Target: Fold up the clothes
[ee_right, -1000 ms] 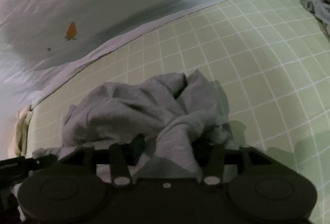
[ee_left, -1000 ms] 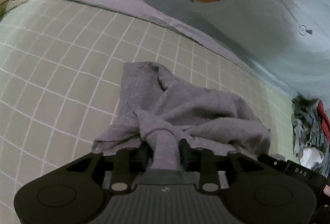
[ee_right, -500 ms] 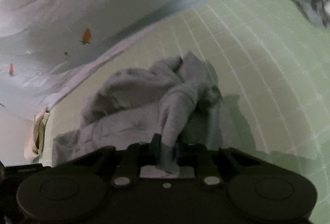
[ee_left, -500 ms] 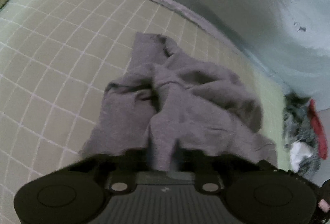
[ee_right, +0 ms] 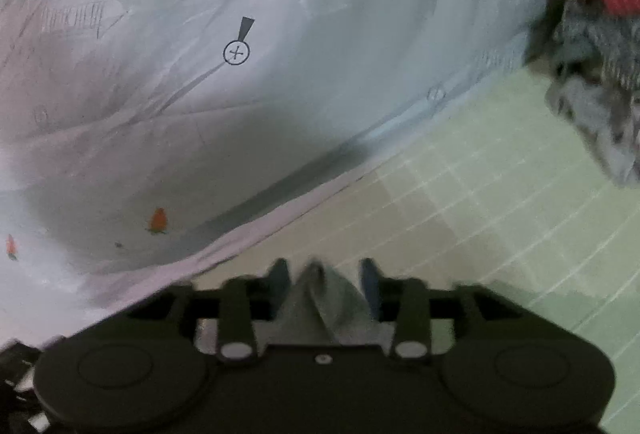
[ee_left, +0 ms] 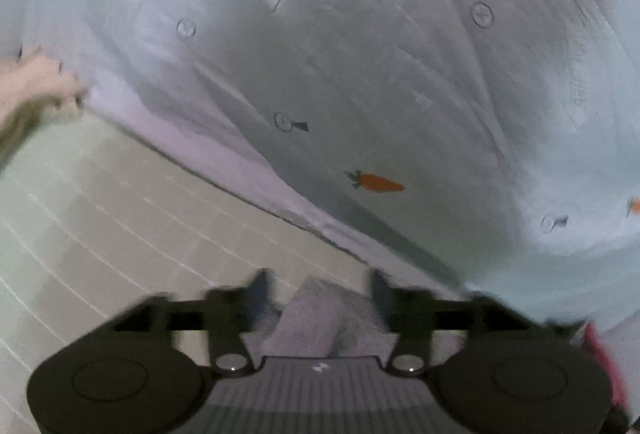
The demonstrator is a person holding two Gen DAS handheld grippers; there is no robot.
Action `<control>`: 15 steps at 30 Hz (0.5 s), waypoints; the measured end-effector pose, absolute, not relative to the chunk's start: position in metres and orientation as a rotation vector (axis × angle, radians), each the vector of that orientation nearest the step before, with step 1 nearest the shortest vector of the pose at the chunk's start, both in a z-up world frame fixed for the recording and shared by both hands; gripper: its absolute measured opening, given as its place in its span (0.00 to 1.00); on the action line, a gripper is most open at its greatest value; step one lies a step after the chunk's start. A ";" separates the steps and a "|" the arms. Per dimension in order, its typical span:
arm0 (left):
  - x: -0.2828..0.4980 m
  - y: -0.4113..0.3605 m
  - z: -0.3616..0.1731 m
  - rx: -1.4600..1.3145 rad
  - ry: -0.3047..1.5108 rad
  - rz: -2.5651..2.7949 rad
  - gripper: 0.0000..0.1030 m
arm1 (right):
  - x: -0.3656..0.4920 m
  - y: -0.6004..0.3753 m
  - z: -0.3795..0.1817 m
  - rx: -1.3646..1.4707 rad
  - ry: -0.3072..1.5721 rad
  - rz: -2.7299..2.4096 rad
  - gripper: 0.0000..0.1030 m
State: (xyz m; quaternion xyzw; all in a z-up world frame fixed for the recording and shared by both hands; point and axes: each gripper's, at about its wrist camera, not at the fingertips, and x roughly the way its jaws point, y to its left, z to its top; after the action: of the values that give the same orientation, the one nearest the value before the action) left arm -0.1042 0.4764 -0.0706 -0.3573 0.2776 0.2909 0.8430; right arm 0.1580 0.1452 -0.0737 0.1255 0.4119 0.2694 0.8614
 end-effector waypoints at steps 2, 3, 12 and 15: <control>-0.108 0.475 -0.077 -0.709 0.629 0.619 0.81 | 0.151 0.146 -0.081 0.198 0.866 0.560 0.59; -0.110 0.474 -0.080 -0.686 0.650 0.622 0.82 | 0.146 0.146 -0.088 0.175 0.880 0.563 0.72; -0.107 0.475 -0.155 -0.746 0.962 0.567 0.89 | 0.132 0.155 -0.152 0.024 1.075 0.595 0.97; -0.102 0.476 -0.165 -0.755 0.983 0.543 0.92 | 0.136 0.162 -0.158 0.007 1.082 0.614 1.00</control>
State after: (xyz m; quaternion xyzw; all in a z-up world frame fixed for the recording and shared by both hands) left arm -0.1016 0.4765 -0.1647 -0.3494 0.4550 0.2511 0.7796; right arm 0.1357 0.1619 -0.1578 0.0033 0.5067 0.2878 0.8126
